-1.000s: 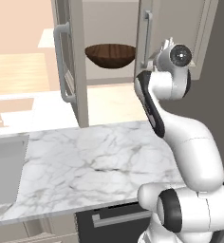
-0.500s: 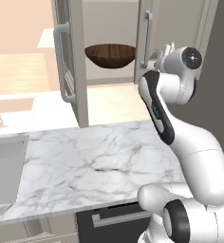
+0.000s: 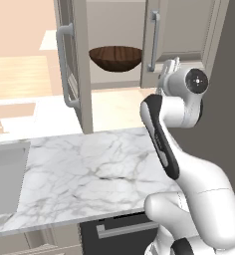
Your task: Pick the mug and place it in the sink. Pick the bowl and place it in the open cabinet and then close the cabinet.
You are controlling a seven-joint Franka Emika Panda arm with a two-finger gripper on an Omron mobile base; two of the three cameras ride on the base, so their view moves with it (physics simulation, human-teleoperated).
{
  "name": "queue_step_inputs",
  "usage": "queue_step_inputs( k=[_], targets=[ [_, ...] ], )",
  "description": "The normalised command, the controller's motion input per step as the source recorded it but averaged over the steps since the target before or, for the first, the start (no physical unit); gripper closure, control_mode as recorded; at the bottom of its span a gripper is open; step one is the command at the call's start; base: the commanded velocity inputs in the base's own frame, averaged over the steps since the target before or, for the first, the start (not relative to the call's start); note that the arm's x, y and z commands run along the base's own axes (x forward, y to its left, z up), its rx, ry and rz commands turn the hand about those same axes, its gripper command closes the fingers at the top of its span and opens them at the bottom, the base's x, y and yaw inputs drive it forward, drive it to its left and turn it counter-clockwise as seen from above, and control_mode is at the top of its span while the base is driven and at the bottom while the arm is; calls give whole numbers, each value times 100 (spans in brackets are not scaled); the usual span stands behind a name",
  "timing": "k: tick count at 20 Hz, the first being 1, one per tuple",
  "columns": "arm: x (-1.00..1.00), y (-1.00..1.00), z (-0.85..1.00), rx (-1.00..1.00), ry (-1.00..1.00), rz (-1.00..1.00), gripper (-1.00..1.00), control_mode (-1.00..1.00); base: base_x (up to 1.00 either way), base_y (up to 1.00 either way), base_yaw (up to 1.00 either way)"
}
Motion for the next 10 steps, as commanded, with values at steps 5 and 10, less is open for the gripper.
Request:
queue_step_inputs(
  k=[5, 10],
  targets=[
    [-28, 0, 26, 0, 13, 0, -100, -100, 0, 0, 0],
    [-45, 5, 0, 0, 10, 0, -100, -100, 0, 0, 0]
  ],
)
